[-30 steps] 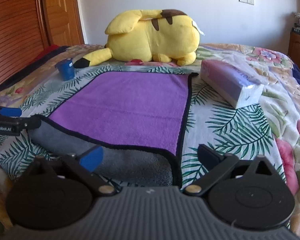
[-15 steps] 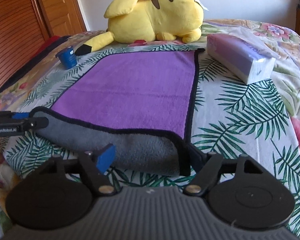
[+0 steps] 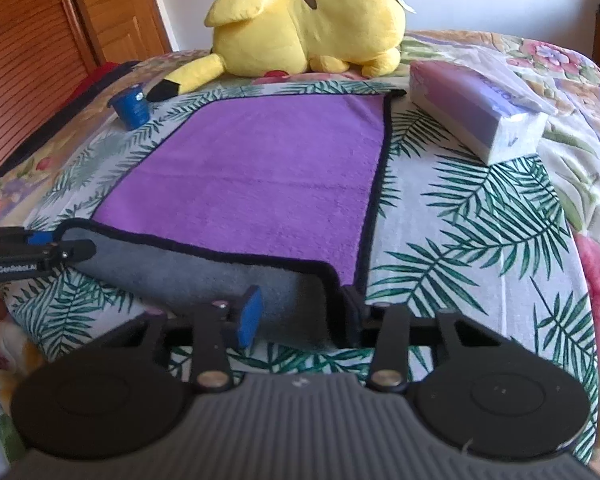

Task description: Fold towel

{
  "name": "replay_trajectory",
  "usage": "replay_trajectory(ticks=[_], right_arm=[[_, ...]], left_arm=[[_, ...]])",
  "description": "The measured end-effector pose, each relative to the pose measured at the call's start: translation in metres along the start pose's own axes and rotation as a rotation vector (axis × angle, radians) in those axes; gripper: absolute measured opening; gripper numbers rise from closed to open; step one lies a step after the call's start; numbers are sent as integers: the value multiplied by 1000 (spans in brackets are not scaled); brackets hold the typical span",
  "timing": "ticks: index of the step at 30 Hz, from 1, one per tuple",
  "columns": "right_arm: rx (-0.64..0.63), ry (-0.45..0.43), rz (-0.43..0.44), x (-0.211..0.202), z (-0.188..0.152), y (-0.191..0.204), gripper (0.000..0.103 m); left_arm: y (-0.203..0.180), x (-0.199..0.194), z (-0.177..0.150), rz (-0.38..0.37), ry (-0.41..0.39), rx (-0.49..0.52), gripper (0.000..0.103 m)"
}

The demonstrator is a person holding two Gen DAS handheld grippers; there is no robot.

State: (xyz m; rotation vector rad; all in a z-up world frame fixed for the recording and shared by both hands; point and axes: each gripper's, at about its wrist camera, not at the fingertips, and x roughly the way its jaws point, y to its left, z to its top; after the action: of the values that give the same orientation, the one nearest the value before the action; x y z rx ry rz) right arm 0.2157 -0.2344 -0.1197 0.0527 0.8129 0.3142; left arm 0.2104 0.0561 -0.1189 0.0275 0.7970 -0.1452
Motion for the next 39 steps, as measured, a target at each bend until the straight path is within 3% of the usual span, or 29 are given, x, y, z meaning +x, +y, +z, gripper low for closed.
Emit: replay_trajectory(ticks=[7, 10, 11, 14, 20, 39], right_arm=[[17, 20, -22, 2, -1, -6, 22], [13, 19, -24, 2, -1, -6, 16], [11, 19, -22, 2, -1, -7, 5], [7, 14, -19, 2, -2, -6, 5], [9, -18, -18, -3, 1, -6, 5], [0, -107, 7, -13, 7, -6, 4]], left_arm=[[0, 0, 0, 3, 3, 1, 46], [-1, 0, 0, -8, 6, -3, 35], [0, -1, 0, -15, 8, -5, 28], [-3, -3, 1, -30, 7, 0, 18], [-6, -9, 4, -31, -15, 23, 12], [-18, -34, 18, -27, -100, 72, 8]])
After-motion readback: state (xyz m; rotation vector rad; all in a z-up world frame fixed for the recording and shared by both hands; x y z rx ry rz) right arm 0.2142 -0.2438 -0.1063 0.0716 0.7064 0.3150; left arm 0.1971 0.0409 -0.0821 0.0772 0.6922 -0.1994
